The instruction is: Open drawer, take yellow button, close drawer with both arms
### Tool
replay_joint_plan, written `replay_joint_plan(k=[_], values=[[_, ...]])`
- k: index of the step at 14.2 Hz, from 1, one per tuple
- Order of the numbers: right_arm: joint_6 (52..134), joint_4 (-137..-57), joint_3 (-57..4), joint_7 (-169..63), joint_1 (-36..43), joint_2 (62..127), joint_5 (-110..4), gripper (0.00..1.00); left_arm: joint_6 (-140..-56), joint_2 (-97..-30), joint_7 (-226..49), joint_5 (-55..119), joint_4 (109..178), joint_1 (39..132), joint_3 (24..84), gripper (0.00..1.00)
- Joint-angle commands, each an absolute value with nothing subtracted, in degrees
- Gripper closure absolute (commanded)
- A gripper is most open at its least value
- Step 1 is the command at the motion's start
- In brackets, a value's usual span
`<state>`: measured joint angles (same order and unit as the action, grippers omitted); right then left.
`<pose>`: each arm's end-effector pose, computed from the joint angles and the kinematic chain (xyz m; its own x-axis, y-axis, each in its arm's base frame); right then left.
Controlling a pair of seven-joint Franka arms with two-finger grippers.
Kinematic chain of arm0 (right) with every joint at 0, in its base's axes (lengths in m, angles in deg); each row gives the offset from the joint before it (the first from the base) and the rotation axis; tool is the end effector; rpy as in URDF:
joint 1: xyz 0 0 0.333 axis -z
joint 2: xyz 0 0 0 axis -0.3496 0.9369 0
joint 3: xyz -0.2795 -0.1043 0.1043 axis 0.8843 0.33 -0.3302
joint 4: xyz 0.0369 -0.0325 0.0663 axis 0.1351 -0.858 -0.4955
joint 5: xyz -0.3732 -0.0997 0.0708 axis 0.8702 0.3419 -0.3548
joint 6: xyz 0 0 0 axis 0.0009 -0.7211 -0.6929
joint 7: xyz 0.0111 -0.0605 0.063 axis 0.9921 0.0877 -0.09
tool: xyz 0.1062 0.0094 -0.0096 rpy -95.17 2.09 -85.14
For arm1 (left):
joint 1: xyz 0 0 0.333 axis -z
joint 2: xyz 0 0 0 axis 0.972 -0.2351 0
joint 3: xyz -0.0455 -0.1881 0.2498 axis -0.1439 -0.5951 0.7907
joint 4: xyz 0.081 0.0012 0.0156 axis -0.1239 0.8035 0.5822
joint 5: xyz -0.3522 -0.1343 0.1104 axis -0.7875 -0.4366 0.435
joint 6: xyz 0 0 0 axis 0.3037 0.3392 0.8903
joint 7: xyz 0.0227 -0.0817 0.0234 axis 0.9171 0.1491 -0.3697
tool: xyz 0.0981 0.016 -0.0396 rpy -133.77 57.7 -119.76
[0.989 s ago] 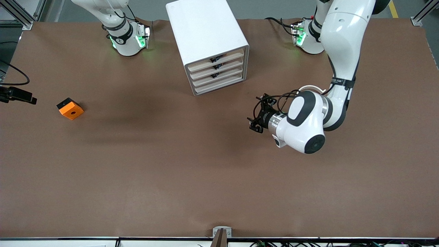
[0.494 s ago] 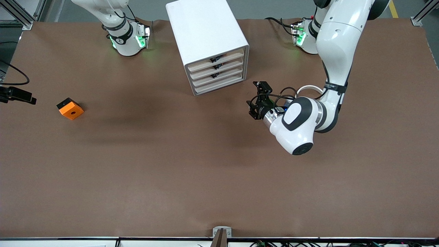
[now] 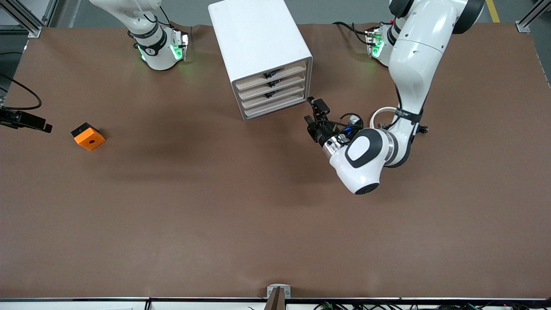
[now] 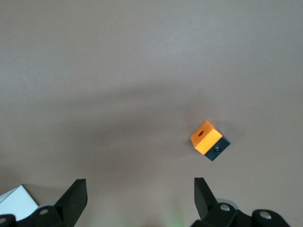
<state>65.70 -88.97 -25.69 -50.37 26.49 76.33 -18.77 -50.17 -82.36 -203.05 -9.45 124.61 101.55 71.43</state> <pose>0.5643 -0.1116 0.5607 0.9760 -0.1648 -0.1427 -0.1730 -0.9838 -0.0468 0.5241 -0.3636 0.2546 -0.3393 0.9243 -0.1747 0.3164 -0.0627 -0.9465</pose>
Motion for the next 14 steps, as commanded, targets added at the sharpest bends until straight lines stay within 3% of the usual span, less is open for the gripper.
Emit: replay_joint_plan(k=[1, 14], values=[[64.27, -88.24, -25.69, -47.93, 26.18, 76.52, -20.12, 0.0, -49.32, -81.53, -204.08, -10.47, 127.41, 101.89, 70.15, 0.5], [63.13, -87.97, -25.69, -29.21, 18.71, 76.61, -19.95, 0.0, -48.53, -77.57, -207.06, -10.38, 138.13, 103.03, 63.37, 0.52]])
